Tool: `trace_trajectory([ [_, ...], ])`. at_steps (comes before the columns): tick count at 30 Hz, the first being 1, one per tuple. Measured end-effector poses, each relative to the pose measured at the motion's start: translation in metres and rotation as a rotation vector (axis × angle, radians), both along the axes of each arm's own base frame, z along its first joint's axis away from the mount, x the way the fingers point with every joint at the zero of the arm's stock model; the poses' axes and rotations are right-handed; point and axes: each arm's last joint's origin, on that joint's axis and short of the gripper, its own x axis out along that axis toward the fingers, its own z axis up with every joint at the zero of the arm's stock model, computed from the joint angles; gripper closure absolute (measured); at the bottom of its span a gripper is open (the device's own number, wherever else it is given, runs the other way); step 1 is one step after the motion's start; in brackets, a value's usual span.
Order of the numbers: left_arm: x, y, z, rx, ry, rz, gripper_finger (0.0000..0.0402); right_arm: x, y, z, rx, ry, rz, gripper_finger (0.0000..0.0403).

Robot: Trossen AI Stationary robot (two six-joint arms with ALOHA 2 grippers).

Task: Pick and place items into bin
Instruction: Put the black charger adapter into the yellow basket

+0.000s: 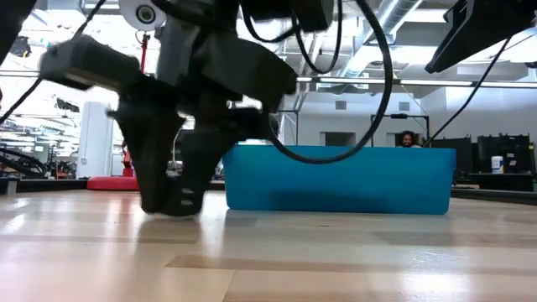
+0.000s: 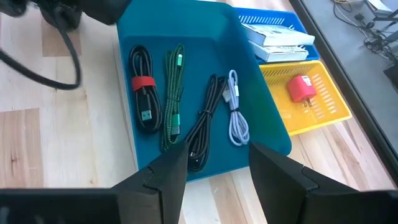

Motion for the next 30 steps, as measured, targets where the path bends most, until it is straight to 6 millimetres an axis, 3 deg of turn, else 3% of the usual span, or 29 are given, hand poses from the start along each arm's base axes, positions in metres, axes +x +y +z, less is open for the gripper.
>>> trace_trajectory([
  [9,0.006,-0.004,0.044,0.175,-0.061,-0.054,0.0272,0.0,0.0,0.0,-0.033,0.021,0.036,0.0237],
  [16,0.019,0.014,0.09,0.372,-0.174,-0.117,0.0272,0.0,0.0,0.0,-0.06,0.04,0.065,0.0237],
  [23,0.041,0.063,0.135,0.458,-0.302,-0.124,0.0272,-0.003,0.002,0.0,-0.069,0.051,0.086,0.0238],
  [30,0.062,0.143,0.157,0.458,-0.42,-0.094,0.0272,-0.009,0.007,-0.002,-0.057,0.085,0.127,0.0239],
])
